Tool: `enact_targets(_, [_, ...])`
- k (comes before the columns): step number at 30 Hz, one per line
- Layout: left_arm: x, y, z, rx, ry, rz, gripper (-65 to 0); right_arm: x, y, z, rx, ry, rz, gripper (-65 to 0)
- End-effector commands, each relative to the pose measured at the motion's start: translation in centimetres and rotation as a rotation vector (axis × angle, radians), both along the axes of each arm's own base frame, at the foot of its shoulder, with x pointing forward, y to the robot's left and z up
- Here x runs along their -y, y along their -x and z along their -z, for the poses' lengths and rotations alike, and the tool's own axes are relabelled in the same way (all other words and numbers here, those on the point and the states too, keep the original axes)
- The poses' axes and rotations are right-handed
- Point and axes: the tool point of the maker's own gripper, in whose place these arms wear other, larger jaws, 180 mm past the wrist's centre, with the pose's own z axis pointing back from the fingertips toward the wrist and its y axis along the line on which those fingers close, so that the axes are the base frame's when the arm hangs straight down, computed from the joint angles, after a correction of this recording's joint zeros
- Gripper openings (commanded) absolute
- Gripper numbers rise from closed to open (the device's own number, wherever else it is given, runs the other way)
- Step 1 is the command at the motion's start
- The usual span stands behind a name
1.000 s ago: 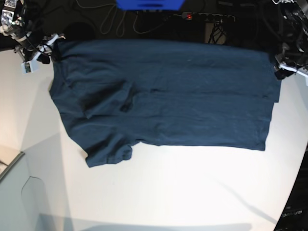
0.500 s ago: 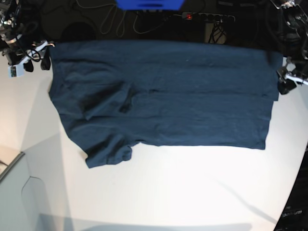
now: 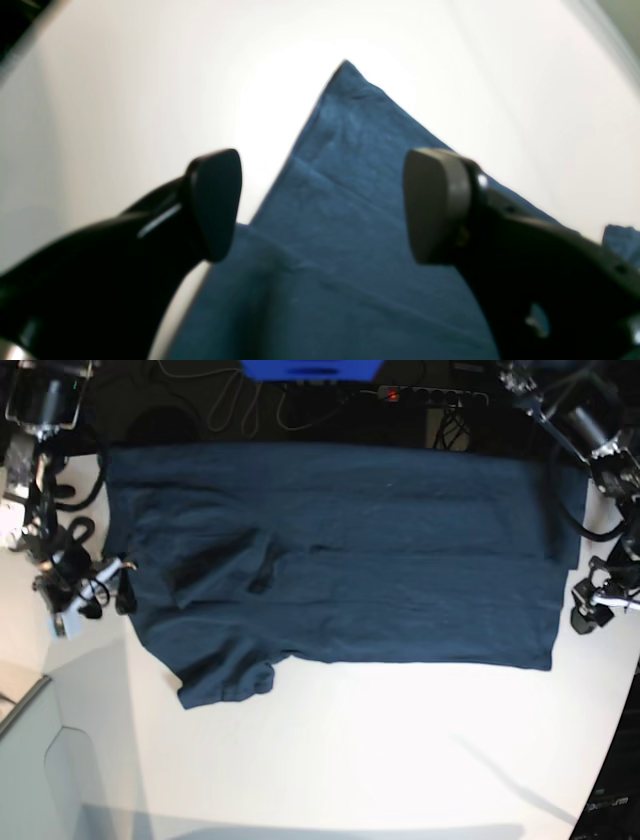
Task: Layout the t-shirt on the table in an organized manner, then fold the t-shirt properly
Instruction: 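Release the folded edge and move both grippers toward the hem, then grasp the shirt's hem corners with both grippers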
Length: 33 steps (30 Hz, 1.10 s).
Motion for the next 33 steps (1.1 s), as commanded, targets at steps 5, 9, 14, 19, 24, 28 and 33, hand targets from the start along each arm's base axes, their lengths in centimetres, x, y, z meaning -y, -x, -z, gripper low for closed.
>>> enact_targets(5, [-1.5,-3.4,-1.4,0.015,-0.043,0.023,-16.0,0.7,-4.5,0.0,-0.007,-0.001,-0.017,-26.6])
enact_targets(9, [-1.3,-5.5,-0.9,0.036,-0.127,0.034,-16.0,0.2,-6.4,1.5,-0.073,0.046,-0.04,-26.5])
enact_targets(14, [0.1,-7.4,1.2,0.031,-0.154,0.066,-15.9,-0.3,-7.7,2.5,-0.043,0.062,-0.044,-26.5])
enact_targets(19, [0.9,-8.2,3.7,0.001,-0.147,0.072,-15.9,-0.9,-6.9,4.6,-0.075,0.04,-0.043,-26.6])
enact_targets(24, [1.3,-8.7,4.9,-0.004,-0.167,0.079,-15.9,-1.1,-6.5,5.1,-0.088,0.038,-0.048,-27.5])
enact_targets(28, [1.4,-9.3,5.5,-0.01,-0.17,0.084,-15.9,-1.3,-6.4,5.2,-0.09,0.035,-0.051,-38.4])
enact_targets(33, [1.6,-9.4,6.8,-0.025,-0.135,0.078,-15.9,-1.9,-6.4,5.3,-0.09,0.027,-0.056,-56.5])
